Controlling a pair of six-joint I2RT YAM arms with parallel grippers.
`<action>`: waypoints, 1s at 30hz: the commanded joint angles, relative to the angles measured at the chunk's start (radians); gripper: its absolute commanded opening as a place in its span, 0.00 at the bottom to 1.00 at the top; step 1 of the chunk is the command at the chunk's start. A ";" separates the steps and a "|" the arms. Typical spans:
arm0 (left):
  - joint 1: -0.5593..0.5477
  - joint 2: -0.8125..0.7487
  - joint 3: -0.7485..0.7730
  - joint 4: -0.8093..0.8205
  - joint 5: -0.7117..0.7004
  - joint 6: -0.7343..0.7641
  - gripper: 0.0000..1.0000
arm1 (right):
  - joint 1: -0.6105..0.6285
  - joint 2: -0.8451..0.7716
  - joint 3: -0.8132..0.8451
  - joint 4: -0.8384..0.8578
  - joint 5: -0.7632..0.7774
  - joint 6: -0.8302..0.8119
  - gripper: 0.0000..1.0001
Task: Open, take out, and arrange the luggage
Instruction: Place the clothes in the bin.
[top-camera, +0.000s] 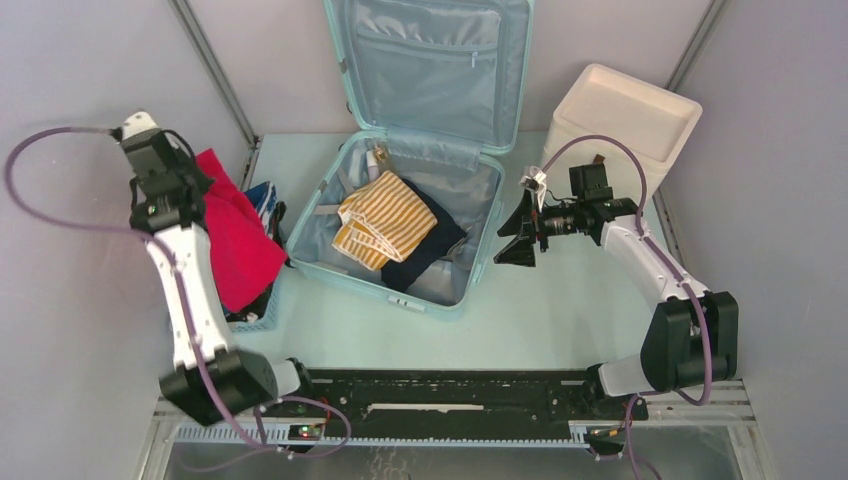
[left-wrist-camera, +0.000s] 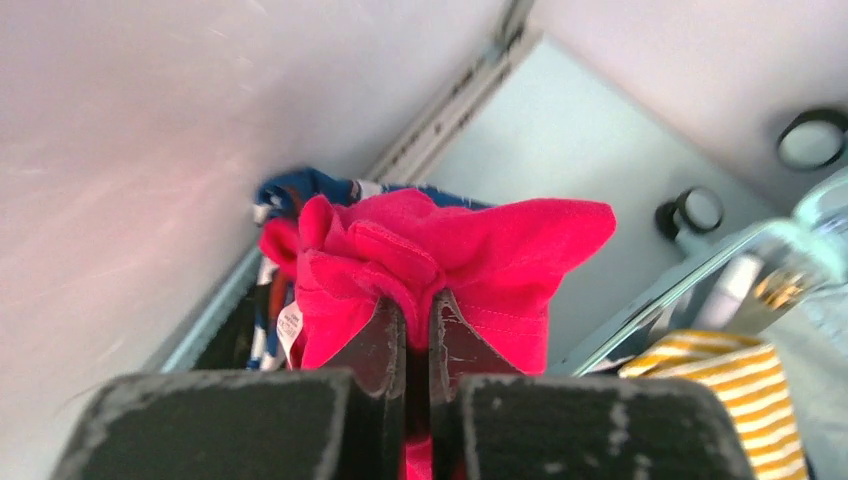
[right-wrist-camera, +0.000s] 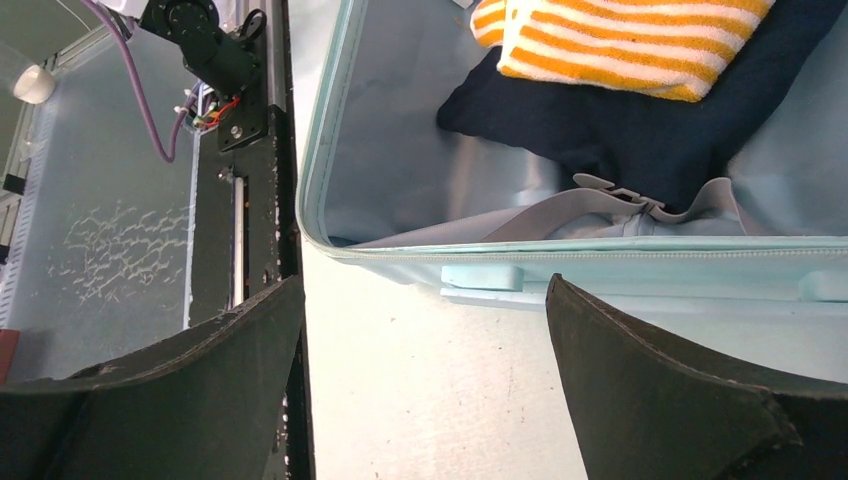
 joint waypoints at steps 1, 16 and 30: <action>0.006 -0.246 -0.030 0.101 -0.140 0.000 0.00 | 0.002 -0.026 0.037 0.004 -0.037 0.018 1.00; 0.006 -0.424 -0.107 0.135 -0.260 0.030 0.00 | -0.004 -0.015 0.038 0.007 -0.049 0.035 1.00; 0.006 -0.030 -0.190 0.354 -0.193 0.042 0.00 | -0.068 0.001 0.038 0.011 -0.062 0.053 1.00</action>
